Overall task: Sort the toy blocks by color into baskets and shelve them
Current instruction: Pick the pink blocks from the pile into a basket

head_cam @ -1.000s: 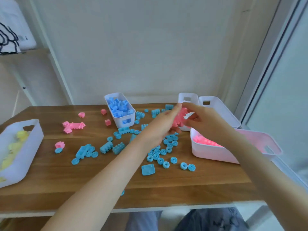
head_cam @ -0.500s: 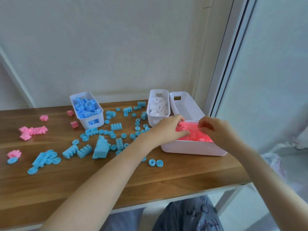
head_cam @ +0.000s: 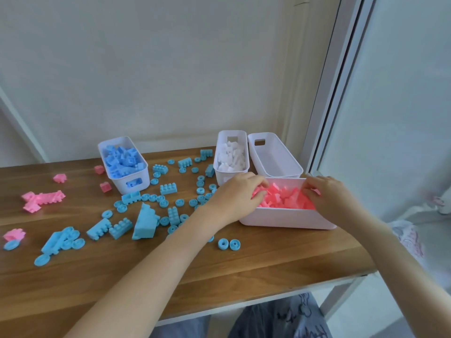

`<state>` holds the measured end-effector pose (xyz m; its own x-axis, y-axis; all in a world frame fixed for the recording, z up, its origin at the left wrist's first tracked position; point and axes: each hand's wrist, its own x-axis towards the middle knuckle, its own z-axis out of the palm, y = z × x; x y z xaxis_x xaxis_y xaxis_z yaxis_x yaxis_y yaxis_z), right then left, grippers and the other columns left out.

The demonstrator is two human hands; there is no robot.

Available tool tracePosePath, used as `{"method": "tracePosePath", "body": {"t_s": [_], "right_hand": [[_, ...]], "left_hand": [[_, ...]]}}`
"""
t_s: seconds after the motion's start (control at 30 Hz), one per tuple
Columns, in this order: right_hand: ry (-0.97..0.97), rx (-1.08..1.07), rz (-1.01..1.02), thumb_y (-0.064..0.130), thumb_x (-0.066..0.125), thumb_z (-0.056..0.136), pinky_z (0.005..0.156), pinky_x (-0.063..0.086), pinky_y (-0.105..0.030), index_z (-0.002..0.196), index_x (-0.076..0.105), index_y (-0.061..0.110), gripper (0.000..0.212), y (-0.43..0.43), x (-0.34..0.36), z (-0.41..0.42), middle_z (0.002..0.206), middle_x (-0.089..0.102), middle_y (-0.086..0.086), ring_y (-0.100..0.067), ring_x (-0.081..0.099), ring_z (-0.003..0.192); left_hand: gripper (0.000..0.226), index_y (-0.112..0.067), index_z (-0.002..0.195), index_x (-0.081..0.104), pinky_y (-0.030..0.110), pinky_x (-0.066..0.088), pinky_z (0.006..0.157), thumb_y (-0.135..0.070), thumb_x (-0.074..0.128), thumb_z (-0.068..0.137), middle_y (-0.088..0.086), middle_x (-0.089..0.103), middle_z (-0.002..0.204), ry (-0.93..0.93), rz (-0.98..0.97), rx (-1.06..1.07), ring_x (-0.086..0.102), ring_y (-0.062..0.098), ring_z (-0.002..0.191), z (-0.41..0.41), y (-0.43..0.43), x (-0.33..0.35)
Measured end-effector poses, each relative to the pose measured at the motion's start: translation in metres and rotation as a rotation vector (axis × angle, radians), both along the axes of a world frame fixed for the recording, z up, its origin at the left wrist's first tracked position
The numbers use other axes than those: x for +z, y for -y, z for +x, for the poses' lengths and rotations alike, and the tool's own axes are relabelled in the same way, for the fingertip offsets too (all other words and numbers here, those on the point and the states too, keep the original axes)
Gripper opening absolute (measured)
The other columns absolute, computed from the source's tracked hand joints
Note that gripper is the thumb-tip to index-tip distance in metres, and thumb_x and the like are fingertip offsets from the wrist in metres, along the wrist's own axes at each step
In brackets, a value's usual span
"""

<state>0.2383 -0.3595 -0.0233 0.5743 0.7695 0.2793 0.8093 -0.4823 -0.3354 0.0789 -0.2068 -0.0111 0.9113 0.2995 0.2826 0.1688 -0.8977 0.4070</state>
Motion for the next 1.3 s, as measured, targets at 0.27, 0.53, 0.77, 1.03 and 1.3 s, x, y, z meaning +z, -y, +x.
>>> {"method": "tracePosePath", "body": {"t_s": [0.27,0.53,0.77,1.03,1.3], "right_hand": [[0.047,0.107,0.178,0.013,0.051,0.093,0.077,0.031,-0.023,0.104,0.063,0.013,0.016,-0.017,0.018,-0.042,0.104,0.064,0.002,-0.021,0.053,0.102],[-0.028,0.476,0.165,0.026,0.051,0.095,0.088,0.039,-0.024,0.109,0.061,0.016,0.019,-0.08,0.044,-0.125,0.107,0.063,0.003,-0.015,0.052,0.105],[-0.117,0.718,0.097,0.022,0.05,0.095,0.088,0.045,-0.029,0.128,0.045,0.018,0.034,-0.167,0.039,-0.193,0.119,0.059,-0.001,-0.014,0.055,0.106],[-0.028,0.853,-0.107,0.021,0.048,0.094,0.106,0.03,-0.032,0.139,0.037,0.015,0.047,-0.274,0.005,-0.274,0.138,0.039,-0.006,-0.021,0.036,0.126],[0.046,0.558,-0.205,0.036,0.039,0.099,0.109,0.029,-0.041,0.137,0.038,0.008,0.047,-0.325,-0.016,-0.293,0.142,0.036,-0.013,-0.029,0.031,0.133]], "left_hand": [[0.02,-0.019,0.112,0.064,0.02,0.048,0.079,-0.02,0.053,0.096,-0.006,0.063,0.11,0.139,-0.014,0.035,0.055,0.003,0.094,-0.028,-0.004,0.006],[0.019,-0.012,0.107,0.067,0.02,0.041,0.074,-0.021,0.054,0.095,-0.001,0.065,0.097,0.22,0.009,0.181,0.056,0.01,0.091,-0.094,-0.03,0.014],[0.016,-0.013,0.105,0.065,0.022,0.045,0.083,-0.015,0.056,0.093,-0.002,0.066,0.104,0.413,0.08,0.542,0.059,0.009,0.097,-0.21,-0.109,-0.012],[0.046,-0.015,0.134,0.045,0.044,0.03,0.105,-0.017,0.054,0.089,0.008,0.052,0.128,0.259,0.02,1.162,0.046,0.027,0.122,-0.315,-0.18,-0.063],[0.06,-0.009,0.134,0.029,0.038,0.04,0.101,-0.026,0.06,0.086,0.011,0.043,0.131,0.142,-0.126,1.31,0.044,0.027,0.121,-0.312,-0.207,-0.071]]}}
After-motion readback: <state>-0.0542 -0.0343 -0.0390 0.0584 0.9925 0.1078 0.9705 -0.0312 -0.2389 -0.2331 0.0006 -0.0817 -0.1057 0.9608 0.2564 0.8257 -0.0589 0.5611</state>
